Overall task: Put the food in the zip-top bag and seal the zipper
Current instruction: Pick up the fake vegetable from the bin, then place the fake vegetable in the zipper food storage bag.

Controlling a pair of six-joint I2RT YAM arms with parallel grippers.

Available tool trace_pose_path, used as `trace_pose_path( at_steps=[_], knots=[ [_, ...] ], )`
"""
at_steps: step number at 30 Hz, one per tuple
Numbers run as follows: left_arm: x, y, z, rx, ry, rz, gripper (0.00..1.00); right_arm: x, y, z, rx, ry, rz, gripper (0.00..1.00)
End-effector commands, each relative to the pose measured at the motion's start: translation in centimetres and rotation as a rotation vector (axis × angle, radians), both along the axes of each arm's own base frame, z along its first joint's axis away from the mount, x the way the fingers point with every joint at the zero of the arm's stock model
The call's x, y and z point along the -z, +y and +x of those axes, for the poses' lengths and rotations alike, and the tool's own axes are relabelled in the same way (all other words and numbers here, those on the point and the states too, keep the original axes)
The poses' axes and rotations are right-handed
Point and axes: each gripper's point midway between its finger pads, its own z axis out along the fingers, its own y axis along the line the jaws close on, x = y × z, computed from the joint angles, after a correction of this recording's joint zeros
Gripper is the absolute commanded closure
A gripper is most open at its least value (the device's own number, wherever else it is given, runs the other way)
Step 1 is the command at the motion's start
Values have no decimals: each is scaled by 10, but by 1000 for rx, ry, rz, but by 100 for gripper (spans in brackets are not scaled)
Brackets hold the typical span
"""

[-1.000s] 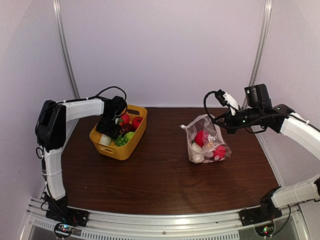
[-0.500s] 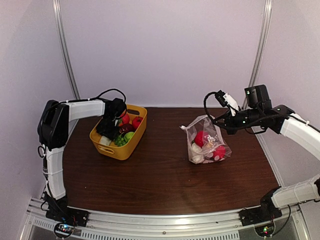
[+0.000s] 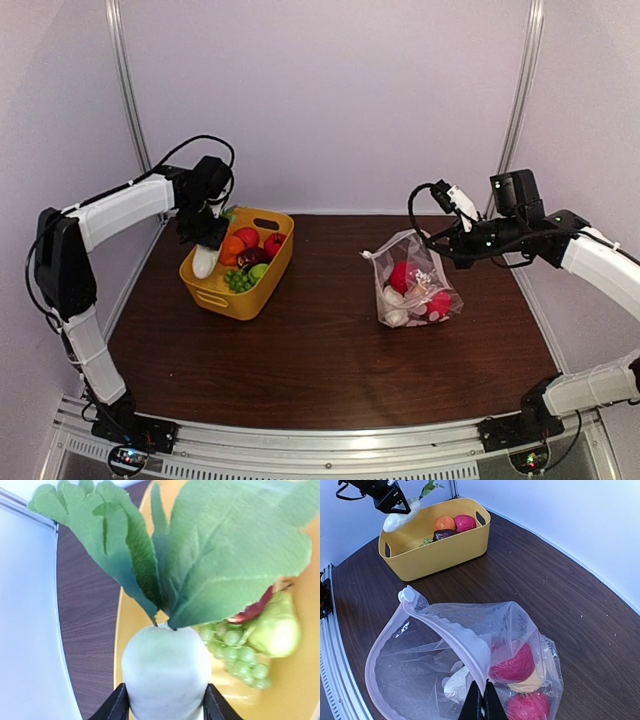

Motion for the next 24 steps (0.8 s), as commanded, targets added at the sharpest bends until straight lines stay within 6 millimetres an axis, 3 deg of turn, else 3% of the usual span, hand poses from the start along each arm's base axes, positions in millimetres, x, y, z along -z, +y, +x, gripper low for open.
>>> trace_pose_path(
  at_steps=[1,5,9,16,24],
  knots=[
    [-57,-30,-8,69,-109,-185,69,-1,-1,3,7,0,7,100],
    [-103,-67,-17,190,-239,-355,71,-2,0,5,8,10,5,100],
    [-136,-91,-28,252,-317,-520,73,-9,3,10,11,30,-3,100],
    [-200,-164,-73,493,-529,-864,78,-12,6,16,11,67,-19,100],
    [-238,-240,-132,727,-677,-1064,78,-17,12,25,19,135,-23,100]
  ],
)
